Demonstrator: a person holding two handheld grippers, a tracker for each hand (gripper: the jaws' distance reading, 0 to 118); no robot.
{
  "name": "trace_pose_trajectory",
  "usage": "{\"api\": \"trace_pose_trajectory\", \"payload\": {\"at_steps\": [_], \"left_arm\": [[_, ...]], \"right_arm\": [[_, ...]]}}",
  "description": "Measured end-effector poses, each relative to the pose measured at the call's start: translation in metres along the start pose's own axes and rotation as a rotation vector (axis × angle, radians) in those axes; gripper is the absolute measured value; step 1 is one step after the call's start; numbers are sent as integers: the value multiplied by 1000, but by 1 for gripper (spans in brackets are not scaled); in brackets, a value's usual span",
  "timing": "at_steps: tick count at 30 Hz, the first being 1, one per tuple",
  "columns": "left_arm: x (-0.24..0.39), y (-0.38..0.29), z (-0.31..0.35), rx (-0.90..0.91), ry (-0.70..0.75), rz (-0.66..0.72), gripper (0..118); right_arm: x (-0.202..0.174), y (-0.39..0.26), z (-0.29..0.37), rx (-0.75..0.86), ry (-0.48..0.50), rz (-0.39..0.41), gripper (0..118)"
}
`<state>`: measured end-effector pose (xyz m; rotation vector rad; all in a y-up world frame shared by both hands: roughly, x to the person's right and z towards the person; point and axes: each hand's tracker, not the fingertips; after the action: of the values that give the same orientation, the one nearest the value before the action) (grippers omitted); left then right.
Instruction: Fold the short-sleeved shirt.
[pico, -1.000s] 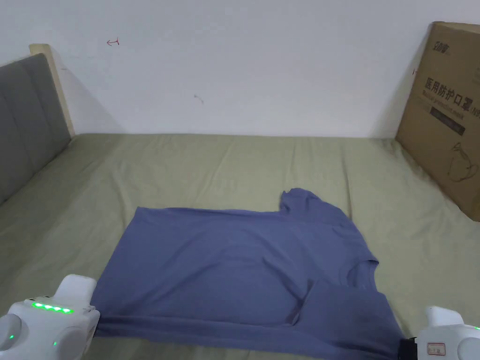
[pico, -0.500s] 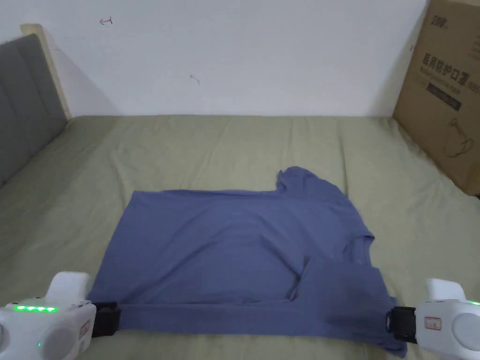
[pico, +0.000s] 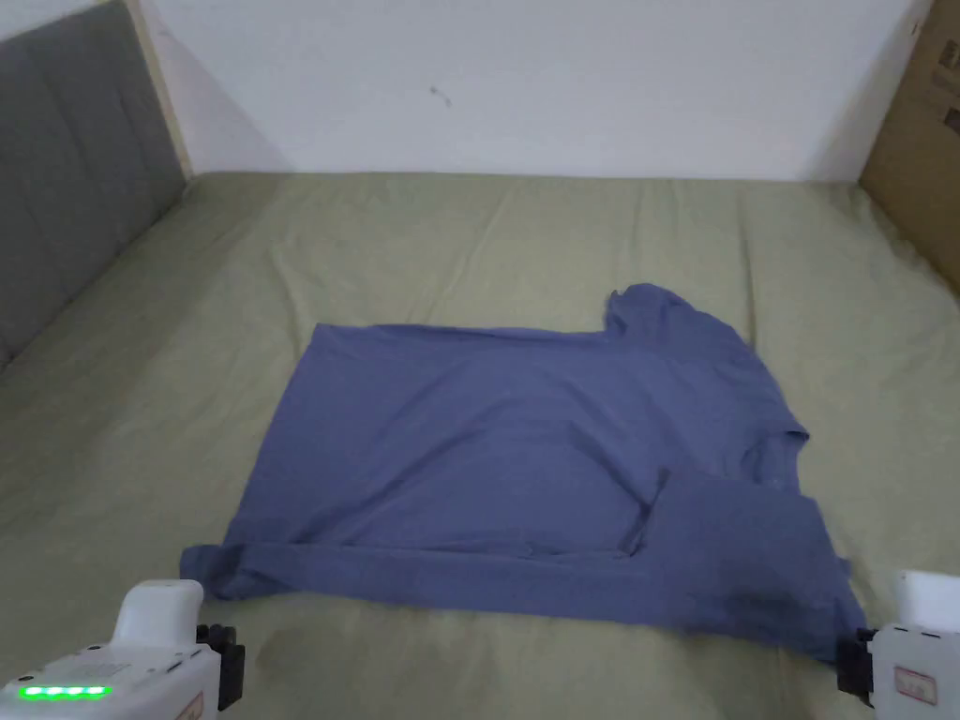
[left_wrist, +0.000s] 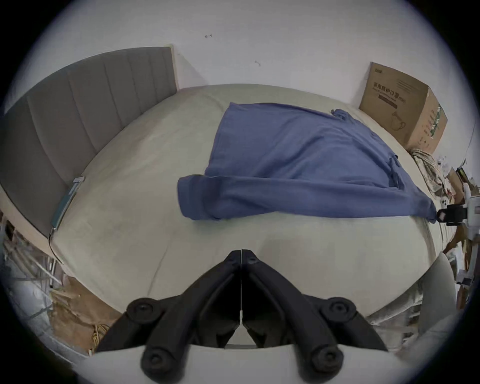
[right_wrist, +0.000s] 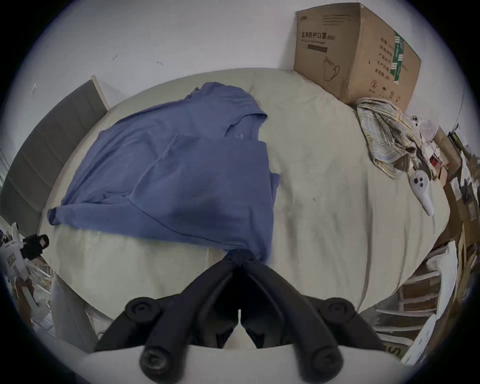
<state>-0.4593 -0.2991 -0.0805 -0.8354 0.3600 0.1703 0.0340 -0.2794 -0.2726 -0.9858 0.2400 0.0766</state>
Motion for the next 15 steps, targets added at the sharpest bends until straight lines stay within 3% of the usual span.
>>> {"api": "trace_pose_trajectory", "payload": {"at_steps": [1,4,5,7,15], "left_arm": [[-3,2,-2,-1,6,0,2],[-14,14,-6,20,28,24,66],[-19,19,-9,31,27,38,79],[-25,31,-14,56,51,53,93],[-39,62,-55,82,53,88,91]], "right_arm": [[1,0,-2,1,3,-4,1],[2,5,-1,-6,38,-52,1],[4,4,-4,-6,42,-56,1],[1,6,-5,-12,31,-45,1],[2,7,-19,-67,-17,-27,1]]}}
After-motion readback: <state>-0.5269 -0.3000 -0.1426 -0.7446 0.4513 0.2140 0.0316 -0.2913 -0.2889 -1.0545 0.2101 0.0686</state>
